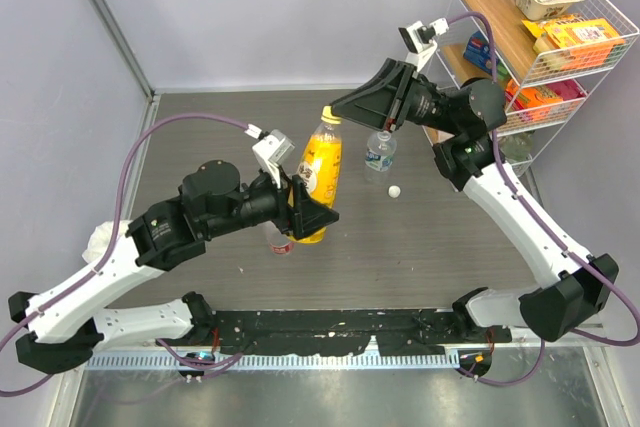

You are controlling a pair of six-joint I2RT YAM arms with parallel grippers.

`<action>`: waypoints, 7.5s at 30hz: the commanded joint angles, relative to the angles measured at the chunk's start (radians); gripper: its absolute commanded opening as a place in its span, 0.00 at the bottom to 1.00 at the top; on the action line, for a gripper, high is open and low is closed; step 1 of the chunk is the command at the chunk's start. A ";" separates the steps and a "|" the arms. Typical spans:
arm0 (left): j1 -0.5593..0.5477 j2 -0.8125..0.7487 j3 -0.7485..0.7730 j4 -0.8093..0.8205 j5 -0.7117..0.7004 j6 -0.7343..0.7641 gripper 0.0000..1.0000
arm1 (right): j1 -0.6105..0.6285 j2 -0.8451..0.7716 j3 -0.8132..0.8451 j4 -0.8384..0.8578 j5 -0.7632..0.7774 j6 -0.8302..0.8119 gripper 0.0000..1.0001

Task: Unscrew the bottle caps

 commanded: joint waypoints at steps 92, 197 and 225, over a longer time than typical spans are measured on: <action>0.004 0.127 0.086 -0.226 -0.354 0.023 0.00 | 0.093 -0.002 0.191 -0.681 0.448 -0.394 0.02; 0.004 -0.053 -0.025 -0.072 -0.313 0.072 1.00 | 0.134 -0.122 -0.091 -0.795 0.713 -0.802 0.02; 0.004 0.010 -0.045 -0.071 -0.286 0.092 1.00 | 0.323 -0.243 -0.668 -0.164 1.704 -1.020 0.02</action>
